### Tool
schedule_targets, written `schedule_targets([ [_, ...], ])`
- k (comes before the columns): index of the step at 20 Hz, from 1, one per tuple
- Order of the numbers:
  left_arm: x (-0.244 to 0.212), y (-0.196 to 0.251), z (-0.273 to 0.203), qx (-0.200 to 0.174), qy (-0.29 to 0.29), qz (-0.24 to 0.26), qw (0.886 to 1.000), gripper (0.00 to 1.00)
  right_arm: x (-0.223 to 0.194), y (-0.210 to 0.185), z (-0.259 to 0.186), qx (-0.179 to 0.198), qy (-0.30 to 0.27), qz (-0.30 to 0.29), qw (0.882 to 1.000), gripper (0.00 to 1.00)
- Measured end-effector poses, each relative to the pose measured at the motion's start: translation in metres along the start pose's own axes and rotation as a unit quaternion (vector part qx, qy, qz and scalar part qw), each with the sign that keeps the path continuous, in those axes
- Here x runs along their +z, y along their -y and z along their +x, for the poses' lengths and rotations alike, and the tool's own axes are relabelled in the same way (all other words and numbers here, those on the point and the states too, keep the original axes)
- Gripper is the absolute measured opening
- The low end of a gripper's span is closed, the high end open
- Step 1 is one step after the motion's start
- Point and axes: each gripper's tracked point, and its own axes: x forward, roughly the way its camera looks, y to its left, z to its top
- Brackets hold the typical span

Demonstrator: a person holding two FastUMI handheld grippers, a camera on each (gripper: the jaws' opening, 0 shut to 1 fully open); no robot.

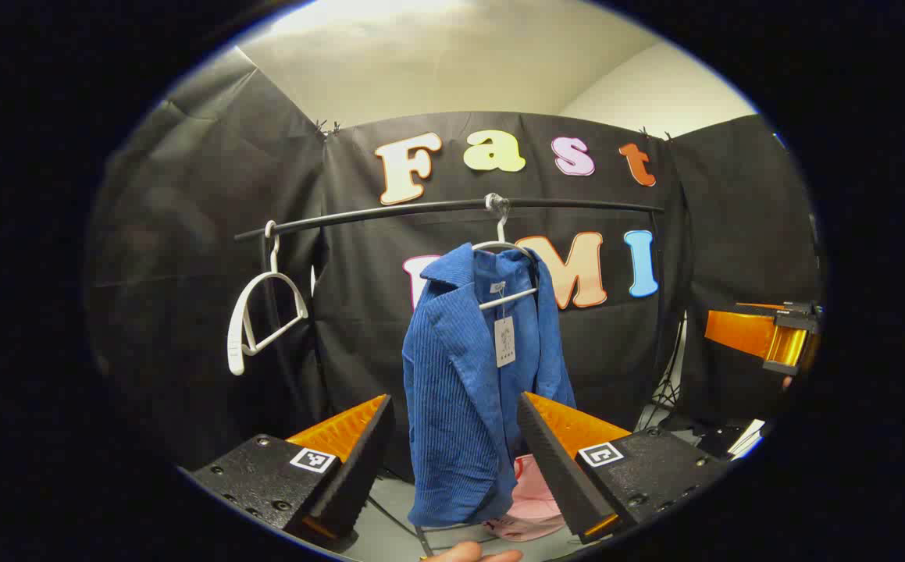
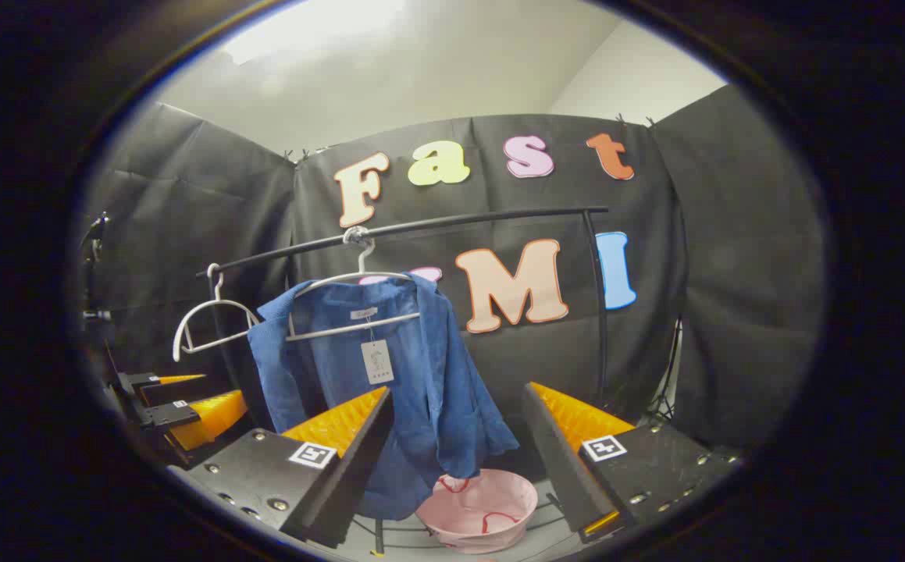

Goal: Grasp the clothes on the hanger with both hands and then place them into the laundry hamper below.

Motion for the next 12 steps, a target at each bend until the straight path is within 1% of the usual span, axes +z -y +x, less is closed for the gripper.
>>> schedule_targets([
  [1, 0.0, -0.001, -0.002, 0.0, 0.0, -0.003, 1.0, 0.97, 0.001, 0.0, 0.001, -0.002, 0.001, 0.001, 1.0, 0.99],
  [2, -0.002, -0.002, -0.001, 0.001, 0.0, -0.008, 1.0, 0.97, 0.001, 0.001, 0.004, -0.003, 0.001, -0.001, 1.0, 0.99],
  [3, -0.004, -0.003, 0.0, 0.003, -0.002, -0.01, 1.0, 1.0, 0.001, 0.001, 0.007, -0.002, 0.0, -0.004, 1.0, 0.99],
  [4, -0.005, -0.004, 0.0, 0.005, -0.004, -0.012, 1.0, 1.0, 0.0, 0.001, 0.009, 0.0, -0.002, -0.008, 1.0, 0.99],
  [5, -0.004, -0.004, 0.0, 0.008, -0.003, -0.012, 1.0, 0.97, -0.001, -0.001, 0.009, 0.004, -0.003, -0.011, 1.0, 1.0],
  [6, -0.004, -0.004, 0.002, 0.012, -0.004, -0.013, 1.0, 0.97, -0.003, -0.003, 0.01, 0.01, -0.005, -0.015, 1.0, 0.99],
  [7, -0.003, -0.003, 0.003, 0.015, -0.003, -0.013, 1.0, 1.0, -0.003, -0.005, 0.013, 0.017, -0.005, -0.02, 1.0, 0.99],
  [10, 0.003, 0.001, 0.002, 0.017, 0.0, -0.018, 1.0, 1.0, -0.014, -0.011, 0.024, 0.039, -0.017, -0.03, 0.999, 1.0],
  [12, 0.005, 0.007, 0.005, 0.02, 0.001, -0.023, 1.0, 1.0, -0.014, -0.011, 0.032, 0.051, -0.013, -0.035, 0.998, 0.99],
])
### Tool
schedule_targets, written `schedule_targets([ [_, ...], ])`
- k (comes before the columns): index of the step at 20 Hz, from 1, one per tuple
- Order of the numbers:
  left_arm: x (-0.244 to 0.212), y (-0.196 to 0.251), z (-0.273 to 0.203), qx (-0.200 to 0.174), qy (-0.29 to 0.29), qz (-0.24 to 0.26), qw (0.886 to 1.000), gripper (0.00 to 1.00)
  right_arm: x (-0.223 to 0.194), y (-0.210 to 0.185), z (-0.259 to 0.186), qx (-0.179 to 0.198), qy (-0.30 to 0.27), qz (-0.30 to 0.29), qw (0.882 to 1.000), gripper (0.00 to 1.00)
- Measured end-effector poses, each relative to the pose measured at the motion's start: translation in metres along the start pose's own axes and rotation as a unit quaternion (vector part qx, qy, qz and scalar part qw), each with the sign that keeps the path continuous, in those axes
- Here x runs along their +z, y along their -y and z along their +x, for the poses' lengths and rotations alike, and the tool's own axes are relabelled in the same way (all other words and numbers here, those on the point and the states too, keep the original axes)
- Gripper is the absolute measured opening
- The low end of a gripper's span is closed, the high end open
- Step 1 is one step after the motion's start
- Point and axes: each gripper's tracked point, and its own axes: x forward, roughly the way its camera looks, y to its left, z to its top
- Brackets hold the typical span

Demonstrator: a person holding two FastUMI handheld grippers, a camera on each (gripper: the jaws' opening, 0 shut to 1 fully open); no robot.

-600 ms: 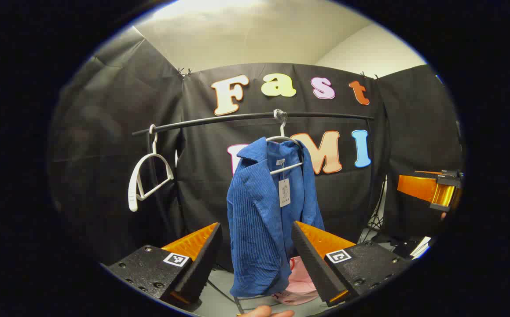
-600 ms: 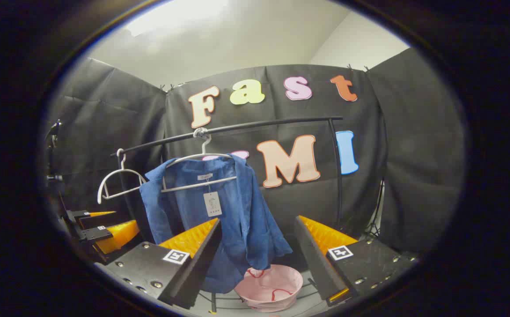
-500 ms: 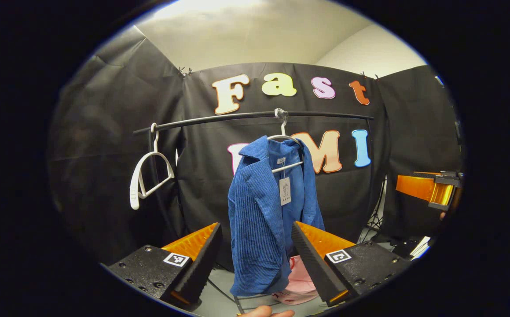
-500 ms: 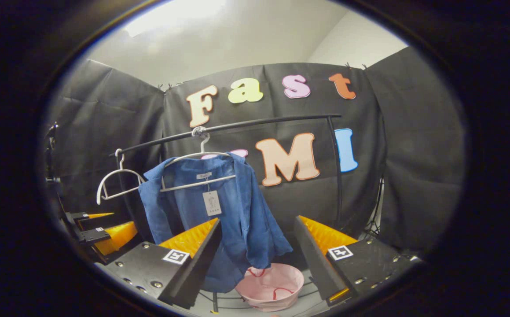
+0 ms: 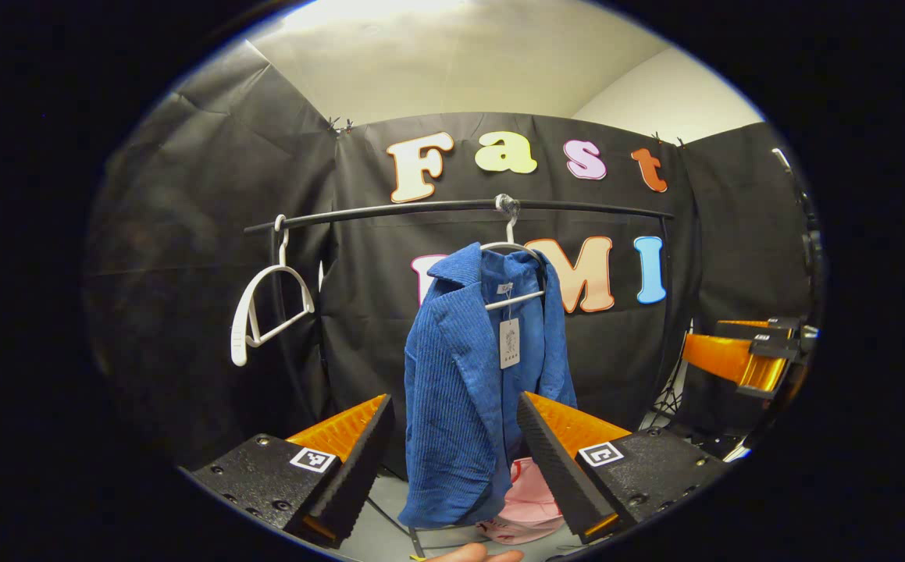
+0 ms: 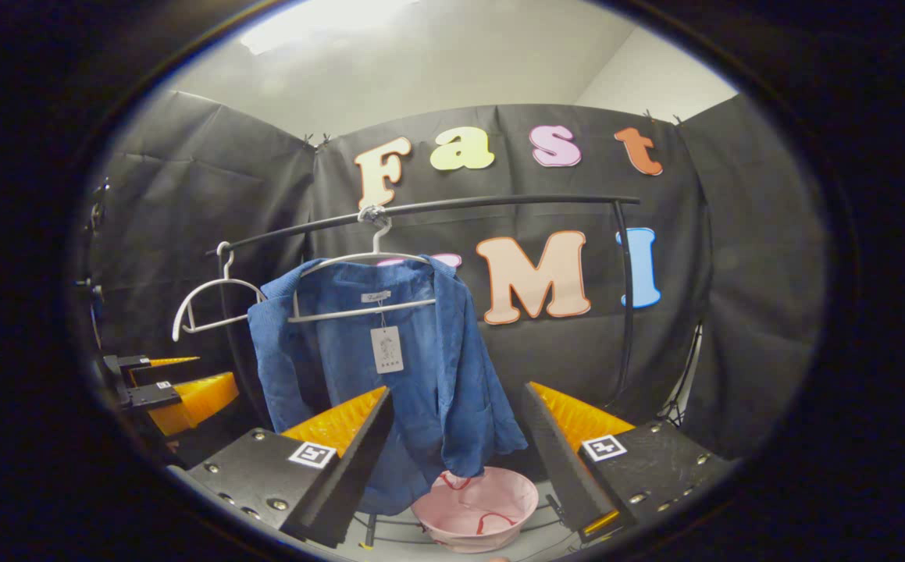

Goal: Grasp the clothes on the hanger with both hands and then place them into the laundry hamper below.

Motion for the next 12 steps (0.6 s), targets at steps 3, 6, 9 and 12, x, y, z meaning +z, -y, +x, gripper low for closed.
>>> schedule_targets([
  [3, 0.002, 0.009, 0.01, 0.015, 0.002, 0.009, 1.0, 0.97, -0.004, 0.006, 0.016, 0.017, -0.004, 0.003, 1.0, 0.99],
  [6, 0.002, 0.018, 0.023, 0.036, 0.001, 0.015, 0.999, 0.97, -0.012, 0.016, 0.035, 0.034, -0.018, 0.004, 0.999, 0.99],
  [9, 0.007, 0.021, 0.034, 0.063, 0.001, 0.023, 0.998, 0.97, -0.013, 0.024, 0.056, 0.047, -0.019, 0.017, 0.999, 0.99],
  [12, 0.012, 0.021, 0.043, 0.088, 0.004, 0.025, 0.996, 0.98, -0.014, 0.025, 0.079, 0.068, -0.018, 0.033, 0.997, 0.94],
])
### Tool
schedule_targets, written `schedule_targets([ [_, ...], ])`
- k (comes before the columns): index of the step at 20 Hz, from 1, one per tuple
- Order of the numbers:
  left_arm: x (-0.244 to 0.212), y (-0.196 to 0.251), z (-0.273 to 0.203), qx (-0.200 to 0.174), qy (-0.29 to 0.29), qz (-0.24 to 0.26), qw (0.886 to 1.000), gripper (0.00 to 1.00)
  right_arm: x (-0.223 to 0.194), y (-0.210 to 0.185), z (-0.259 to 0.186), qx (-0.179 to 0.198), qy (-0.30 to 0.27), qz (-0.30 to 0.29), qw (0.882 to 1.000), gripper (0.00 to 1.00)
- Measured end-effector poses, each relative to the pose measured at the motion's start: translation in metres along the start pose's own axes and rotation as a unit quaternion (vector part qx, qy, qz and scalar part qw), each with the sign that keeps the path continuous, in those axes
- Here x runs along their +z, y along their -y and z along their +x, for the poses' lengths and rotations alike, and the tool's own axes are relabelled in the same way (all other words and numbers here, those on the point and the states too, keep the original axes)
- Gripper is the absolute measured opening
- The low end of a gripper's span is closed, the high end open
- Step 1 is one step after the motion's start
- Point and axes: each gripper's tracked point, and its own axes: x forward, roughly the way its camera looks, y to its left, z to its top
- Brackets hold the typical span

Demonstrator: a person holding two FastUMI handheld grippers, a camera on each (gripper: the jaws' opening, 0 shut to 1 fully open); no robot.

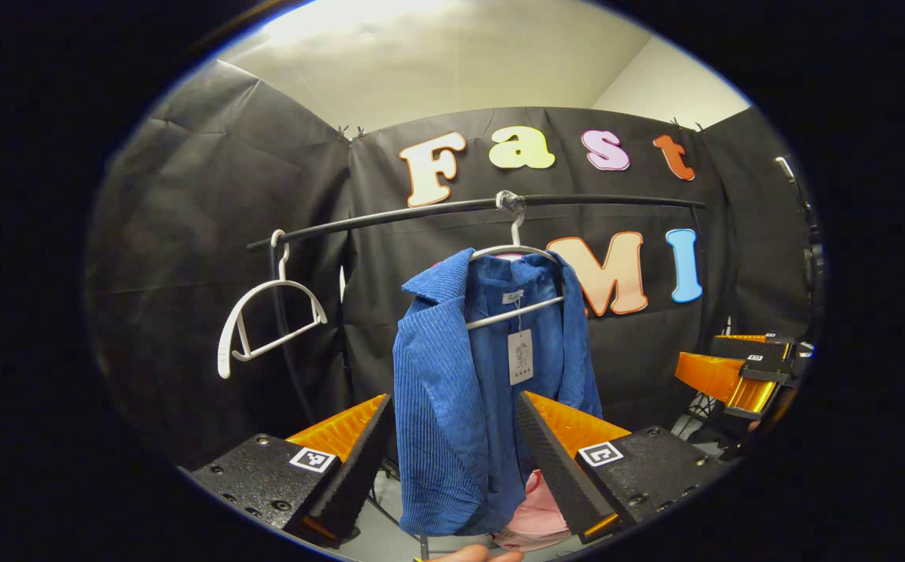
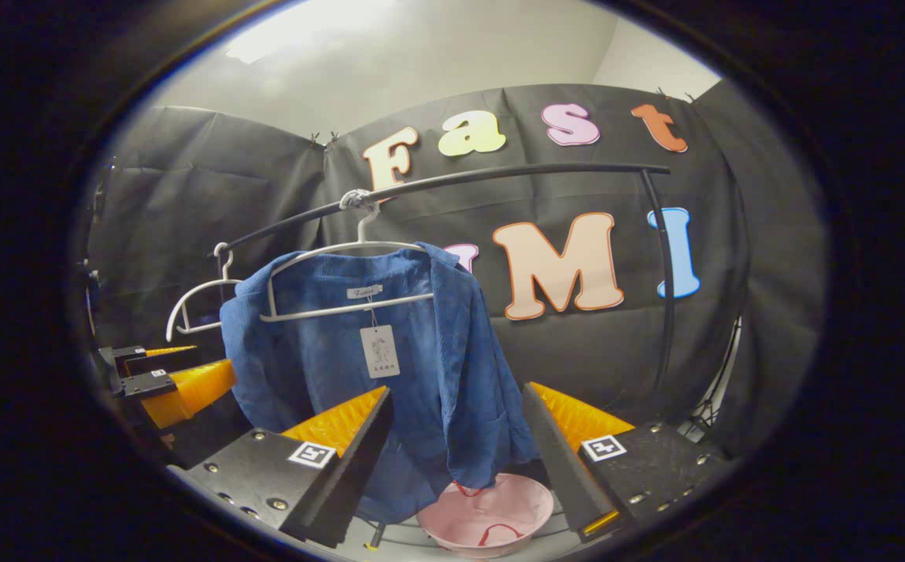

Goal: Grasp the clothes on the hanger with both hands and then place them into the laundry hamper below.

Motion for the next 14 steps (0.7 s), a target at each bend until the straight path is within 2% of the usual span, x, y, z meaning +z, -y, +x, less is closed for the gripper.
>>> schedule_targets([
  [1, 0.002, 0.002, 0.002, 0.005, 0.002, 0.0, 1.0, 0.97, -0.002, 0.001, 0.008, 0.008, -0.005, 0.006, 1.0, 0.93],
  [2, 0.005, 0.002, 0.005, 0.01, 0.005, 0.004, 1.0, 1.0, -0.003, 0.002, 0.014, 0.016, -0.009, 0.012, 1.0, 0.99],
  [8, 0.01, -0.003, 0.025, 0.052, 0.013, 0.023, 0.998, 1.0, 0.0, 0.001, 0.057, 0.075, -0.016, 0.007, 0.997, 0.99],
  [14, 0.005, -0.017, 0.033, 0.122, -0.004, 0.035, 0.992, 1.0, 0.004, -0.006, 0.103, 0.128, -0.018, -0.009, 0.992, 0.99],
])
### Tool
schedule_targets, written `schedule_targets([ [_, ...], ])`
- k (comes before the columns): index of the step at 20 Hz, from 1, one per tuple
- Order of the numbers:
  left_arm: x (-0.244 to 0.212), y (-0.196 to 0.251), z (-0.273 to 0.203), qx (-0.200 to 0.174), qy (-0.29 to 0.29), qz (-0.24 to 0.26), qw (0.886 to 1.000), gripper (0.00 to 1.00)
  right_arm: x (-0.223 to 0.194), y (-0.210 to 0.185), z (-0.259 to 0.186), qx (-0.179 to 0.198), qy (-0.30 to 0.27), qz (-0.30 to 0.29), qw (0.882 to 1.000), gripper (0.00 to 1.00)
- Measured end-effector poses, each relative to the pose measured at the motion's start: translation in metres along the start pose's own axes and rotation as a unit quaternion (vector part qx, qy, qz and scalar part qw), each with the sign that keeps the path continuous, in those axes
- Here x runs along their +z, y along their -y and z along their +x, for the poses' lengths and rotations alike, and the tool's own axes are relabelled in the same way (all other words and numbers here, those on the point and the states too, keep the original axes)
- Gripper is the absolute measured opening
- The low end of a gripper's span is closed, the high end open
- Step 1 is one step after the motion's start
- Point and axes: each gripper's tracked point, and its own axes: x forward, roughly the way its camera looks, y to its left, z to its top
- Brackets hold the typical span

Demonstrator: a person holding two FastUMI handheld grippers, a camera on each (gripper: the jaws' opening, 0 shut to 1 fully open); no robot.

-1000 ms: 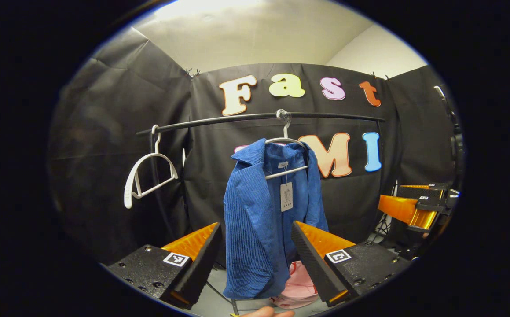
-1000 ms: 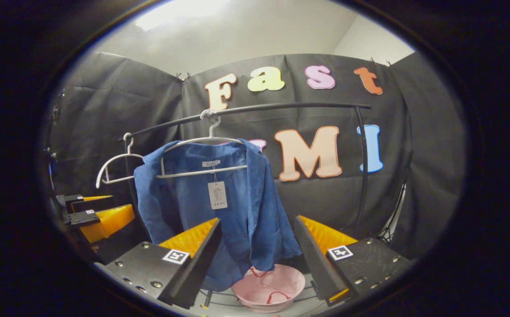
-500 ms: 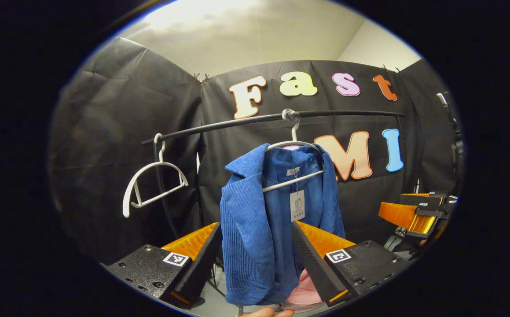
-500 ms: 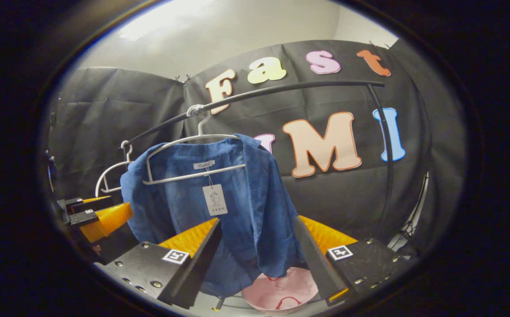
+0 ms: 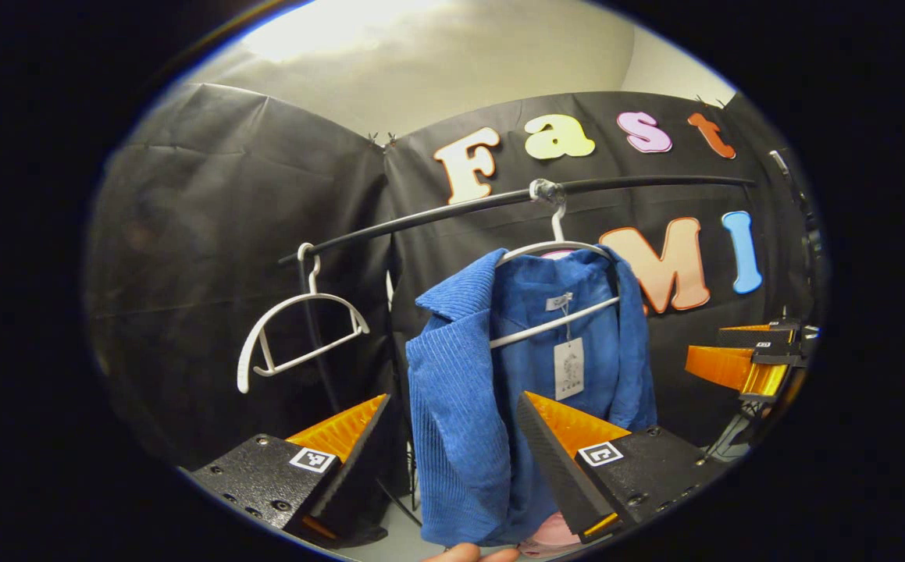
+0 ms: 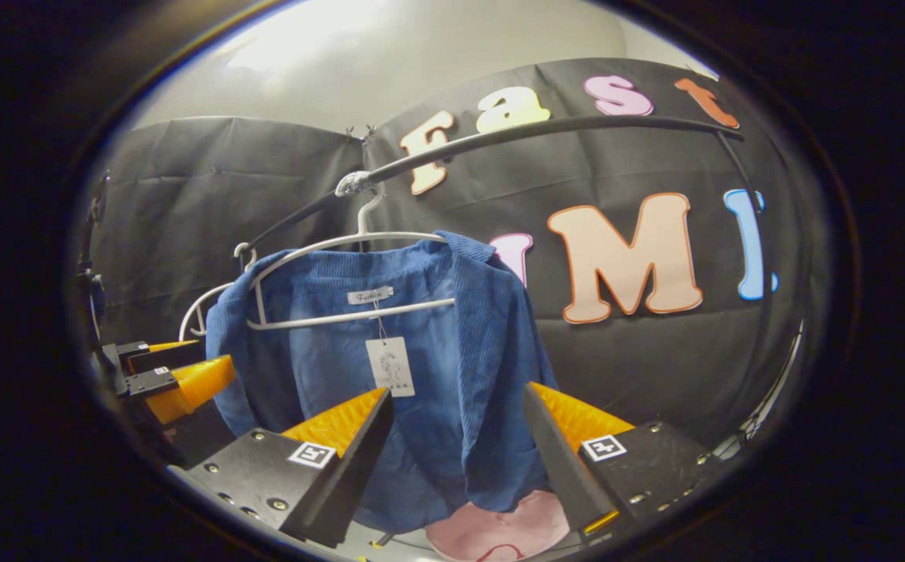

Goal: Grasp the clothes on the hanger with both hands and then place them into the laundry hamper below.

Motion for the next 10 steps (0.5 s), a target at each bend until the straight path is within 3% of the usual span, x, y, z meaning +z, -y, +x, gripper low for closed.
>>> schedule_targets([
  [2, -0.002, 0.001, 0.002, 0.011, -0.01, -0.002, 1.0, 1.0, 0.001, 0.006, 0.014, 0.0, -0.001, -0.004, 1.0, 0.99],
  [8, -0.011, 0.015, 0.021, -0.025, -0.032, -0.008, 0.999, 0.92, 0.005, 0.018, 0.062, -0.022, -0.008, 0.01, 1.0, 0.99],
  [10, -0.019, 0.011, 0.032, -0.032, -0.05, 0.001, 0.998, 0.79, 0.005, 0.018, 0.079, -0.026, -0.009, 0.004, 1.0, 0.99],
])
